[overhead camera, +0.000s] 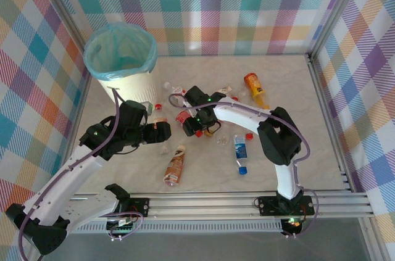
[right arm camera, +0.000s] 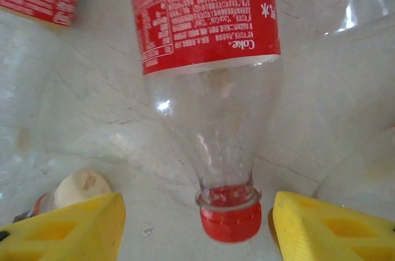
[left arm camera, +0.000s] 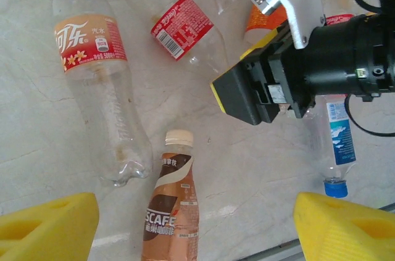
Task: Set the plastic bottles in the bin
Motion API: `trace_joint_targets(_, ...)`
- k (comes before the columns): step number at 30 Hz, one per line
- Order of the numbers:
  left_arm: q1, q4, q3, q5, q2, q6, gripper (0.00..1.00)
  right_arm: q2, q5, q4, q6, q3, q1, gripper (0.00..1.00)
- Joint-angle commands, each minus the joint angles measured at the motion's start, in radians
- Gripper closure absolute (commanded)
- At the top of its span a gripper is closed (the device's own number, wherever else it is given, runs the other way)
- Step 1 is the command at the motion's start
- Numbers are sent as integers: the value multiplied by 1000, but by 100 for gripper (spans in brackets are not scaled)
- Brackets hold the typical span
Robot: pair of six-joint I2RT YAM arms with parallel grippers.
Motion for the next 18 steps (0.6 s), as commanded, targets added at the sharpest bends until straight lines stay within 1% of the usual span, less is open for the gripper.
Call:
trace_joint_targets(1, -8, -16, -5, -14, 1, -4, 18, 38, -7, -47, 0, 41, 7, 35)
trace_joint_targets(5, -8, -17, -5, -29, 1, 2, 18, 72, -21, -53, 4, 51, 7, 36)
trace_joint_targets(7, -8, -19, -2, -30, 4, 6, 18, 84, -30, -58, 5, 57, 7, 40)
trace_joint_targets(12, -8, -21, 6, -30, 10, 14, 18, 92, -27, -63, 7, 56, 7, 47)
trace_joint_targets(18, -8, -29, 23, -32, 10, 20, 18, 69, -27, -69, 1, 49, 8, 60)
